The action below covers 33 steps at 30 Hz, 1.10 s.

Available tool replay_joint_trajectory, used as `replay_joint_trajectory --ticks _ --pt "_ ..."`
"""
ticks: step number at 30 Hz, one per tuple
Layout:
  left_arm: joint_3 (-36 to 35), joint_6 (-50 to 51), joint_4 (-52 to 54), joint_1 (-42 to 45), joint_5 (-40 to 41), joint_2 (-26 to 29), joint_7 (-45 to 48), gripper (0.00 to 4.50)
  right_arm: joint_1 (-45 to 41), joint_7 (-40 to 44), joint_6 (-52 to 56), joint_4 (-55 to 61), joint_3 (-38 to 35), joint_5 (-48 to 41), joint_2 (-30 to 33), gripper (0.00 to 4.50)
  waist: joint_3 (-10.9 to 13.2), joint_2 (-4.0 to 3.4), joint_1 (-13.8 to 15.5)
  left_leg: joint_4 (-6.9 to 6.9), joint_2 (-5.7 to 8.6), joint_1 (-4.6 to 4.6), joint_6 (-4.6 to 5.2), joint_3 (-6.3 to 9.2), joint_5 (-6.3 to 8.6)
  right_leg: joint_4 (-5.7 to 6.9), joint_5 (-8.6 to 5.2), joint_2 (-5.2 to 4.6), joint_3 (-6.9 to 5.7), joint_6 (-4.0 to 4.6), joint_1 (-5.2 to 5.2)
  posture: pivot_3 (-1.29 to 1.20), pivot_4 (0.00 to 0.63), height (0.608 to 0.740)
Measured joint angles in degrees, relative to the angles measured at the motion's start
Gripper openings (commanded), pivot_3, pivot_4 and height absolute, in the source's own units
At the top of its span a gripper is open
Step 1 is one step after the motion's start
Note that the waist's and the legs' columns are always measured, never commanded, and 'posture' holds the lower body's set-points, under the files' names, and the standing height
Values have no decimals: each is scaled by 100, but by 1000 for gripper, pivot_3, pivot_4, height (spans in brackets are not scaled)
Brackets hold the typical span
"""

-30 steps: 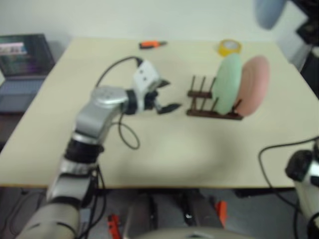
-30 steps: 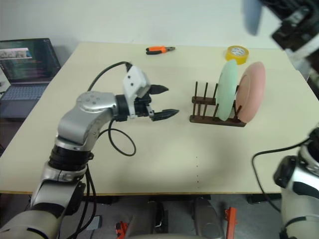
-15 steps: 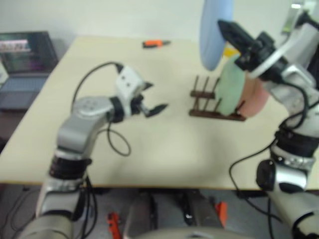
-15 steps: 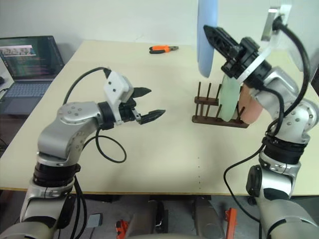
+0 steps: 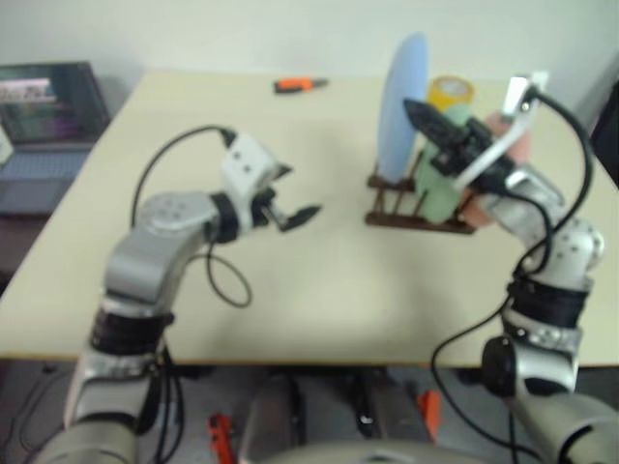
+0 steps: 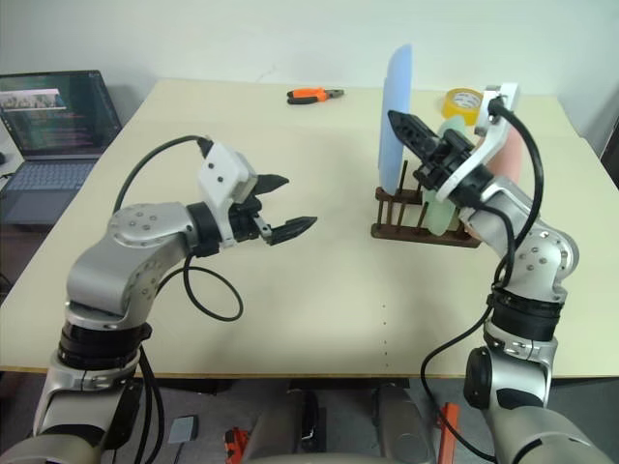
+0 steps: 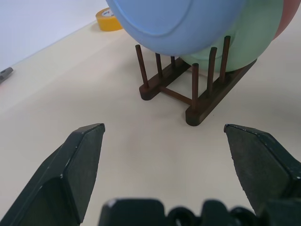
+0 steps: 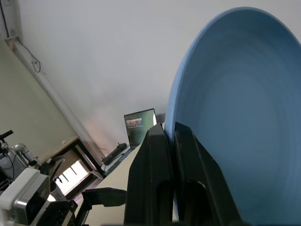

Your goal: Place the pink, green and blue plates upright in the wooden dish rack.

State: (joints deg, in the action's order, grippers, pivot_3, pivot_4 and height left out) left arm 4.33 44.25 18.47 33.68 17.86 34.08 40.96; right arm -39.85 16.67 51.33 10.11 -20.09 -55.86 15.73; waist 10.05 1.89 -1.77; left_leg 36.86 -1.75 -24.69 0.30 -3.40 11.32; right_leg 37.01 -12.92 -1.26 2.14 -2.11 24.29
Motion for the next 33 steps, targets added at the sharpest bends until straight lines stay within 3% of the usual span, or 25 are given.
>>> replay_joint_trajectory --ticks 29,33 --pt "153 9 -34 53 -8 -1 92 4500 466 -58 -208 -2 212 305 163 25 0 0 0 -1 0 0 0 1 0 -3 -8 -1 2 -12 0 0 150 740" --pt "154 9 -44 56 -11 -1 92 4500 469 -46 -225 -6 226 324 188 1358 0 0 1 -1 0 -1 0 1 0 -3 -8 -1 2 -12 0 0 150 740"
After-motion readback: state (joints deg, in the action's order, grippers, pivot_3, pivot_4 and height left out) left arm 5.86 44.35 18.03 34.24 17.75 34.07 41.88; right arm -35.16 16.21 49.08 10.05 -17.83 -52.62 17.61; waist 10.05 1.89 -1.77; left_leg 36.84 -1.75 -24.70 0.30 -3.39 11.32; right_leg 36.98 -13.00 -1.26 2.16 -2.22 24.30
